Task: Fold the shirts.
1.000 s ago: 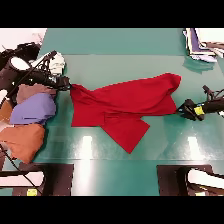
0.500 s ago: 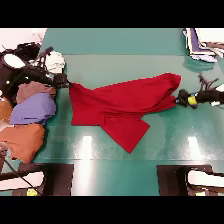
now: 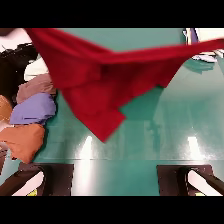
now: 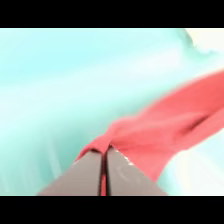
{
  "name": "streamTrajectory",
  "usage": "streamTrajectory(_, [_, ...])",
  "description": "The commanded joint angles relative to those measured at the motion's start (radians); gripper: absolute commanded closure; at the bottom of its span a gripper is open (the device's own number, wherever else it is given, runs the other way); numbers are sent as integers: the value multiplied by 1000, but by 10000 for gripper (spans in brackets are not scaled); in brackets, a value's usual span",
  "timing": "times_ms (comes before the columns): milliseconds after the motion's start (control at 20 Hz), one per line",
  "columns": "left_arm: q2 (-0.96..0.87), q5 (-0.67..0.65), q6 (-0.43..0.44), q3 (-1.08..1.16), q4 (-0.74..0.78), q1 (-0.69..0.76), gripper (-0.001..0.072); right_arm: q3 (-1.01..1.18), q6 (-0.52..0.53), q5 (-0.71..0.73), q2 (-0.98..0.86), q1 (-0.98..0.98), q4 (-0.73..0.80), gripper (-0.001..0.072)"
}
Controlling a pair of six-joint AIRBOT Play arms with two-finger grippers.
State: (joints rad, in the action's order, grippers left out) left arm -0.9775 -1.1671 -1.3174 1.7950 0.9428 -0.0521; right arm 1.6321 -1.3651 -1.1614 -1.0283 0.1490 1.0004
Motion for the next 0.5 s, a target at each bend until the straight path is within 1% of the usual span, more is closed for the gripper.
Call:
streamTrajectory(0, [101, 7, -74, 231, 45, -1, 684, 183, -27, -14, 138, 1, 111, 699])
streamTrajectory(100, [138, 26, -131, 313, 73, -1, 684, 265, -61, -56, 185, 1, 188, 698])
streamTrajectory(200, [163, 62, -165, 337, 75, -1, 684, 346, -76, -113, 201, 1, 245, 699])
streamTrajectory(300, [179, 79, -180, 339, 66, 0, 684, 425, -94, -179, 183, 0, 285, 699])
streamTrajectory(450, [179, 74, -202, 340, 64, 0, 684, 509, -102, -282, 120, 0, 286, 699])
